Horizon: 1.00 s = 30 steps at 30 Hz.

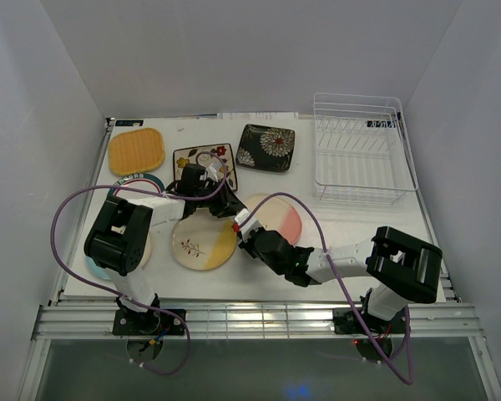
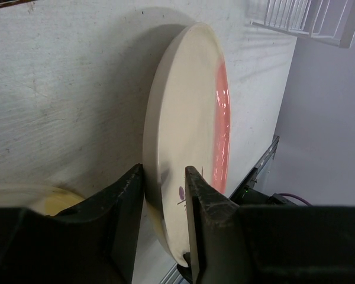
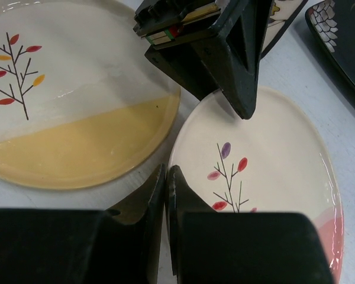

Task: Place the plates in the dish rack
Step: Pick up the plate at the center of the board.

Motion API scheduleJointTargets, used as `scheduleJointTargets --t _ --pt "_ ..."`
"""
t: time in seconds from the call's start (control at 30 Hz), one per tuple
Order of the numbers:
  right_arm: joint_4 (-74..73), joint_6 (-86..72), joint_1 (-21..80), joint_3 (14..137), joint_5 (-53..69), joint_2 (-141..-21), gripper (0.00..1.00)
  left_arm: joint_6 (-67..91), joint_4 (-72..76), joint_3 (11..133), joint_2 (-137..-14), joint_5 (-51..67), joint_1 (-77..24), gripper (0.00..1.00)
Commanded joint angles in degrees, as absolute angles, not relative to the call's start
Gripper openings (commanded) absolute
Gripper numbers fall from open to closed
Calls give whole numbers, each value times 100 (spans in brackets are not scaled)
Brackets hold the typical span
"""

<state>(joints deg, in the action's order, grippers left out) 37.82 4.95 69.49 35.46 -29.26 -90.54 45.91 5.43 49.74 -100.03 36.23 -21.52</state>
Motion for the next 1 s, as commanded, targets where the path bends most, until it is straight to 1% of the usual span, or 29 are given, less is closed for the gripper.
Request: scheduleJointTargets --t 0.0,0.03,0.1,0.17,0.23,0.3,0.33,0.43,0.47,0.5,0.57,0.63,0.67,0.73,0.77,0.83,0.87,0.9,0.97 --pt "4456 554 7040 3876 -2821 -8956 8 4623 747 4966 -9782 3937 -2215 41" --pt "4456 554 7049 3876 -2821 -8956 8 4614 756 4966 -9774 3955 -2215 36" --pt "4456 545 7040 3867 -2830 -8965 8 4614 765 4966 -9774 3964 -2215 32" --pt "4465 545 7040 3858 -2839 -8965 8 4597 773 4966 -9773 3981 -2215 22" --pt "4465 545 7040 3850 -2839 -8974 8 4588 782 4983 -9791 3999 -2215 17" --pt "4465 545 7049 3841 -2848 -8956 8 4579 782 4983 -9791 4008 -2215 16" --pt "4465 545 7049 3823 -2839 -8956 8 4562 791 4975 -9765 3999 -2215 12" --pt "4474 536 7040 3806 -2848 -8947 8 4544 809 4948 -9712 3955 -2215 6" --pt "4474 536 7040 3788 -2856 -8921 11 4535 809 4948 -9703 3938 -2215 1" --pt "4474 519 7040 3771 -2856 -8912 16 4526 817 4940 -9686 3920 -2215 0" --pt "4500 492 7049 3683 -2839 -8834 27 4509 817 4922 -9650 3902 -2224 0" --pt "4526 440 7049 3595 -2821 -8746 34 4474 817 4904 -9633 3876 -2215 0" --pt "4535 422 7040 3551 -2839 -8632 40 4465 817 4896 -9615 3867 -2224 0" --pt "4518 317 7049 3411 -2865 -8491 48 4421 817 4887 -9589 3815 -2215 0" --pt "4483 264 7049 3349 -2874 -8290 58 4412 826 4861 -9545 3788 -2215 0" --pt "4378 46 7049 3200 -2961 -8070 68 4360 835 4843 -9501 3718 -2215 0" --pt "4290 -121 7049 3156 -3005 -7799 80 4342 844 4817 -9475 3700 -2206 0" --pt "4106 -245 7058 3120 -3093 -7657 86 4324 844 4808 -9414 3683 -2215 0" --pt "3860 -658 7049 3024 -3111 -7158 91 4263 853 4773 -9343 3604 -2206 0"
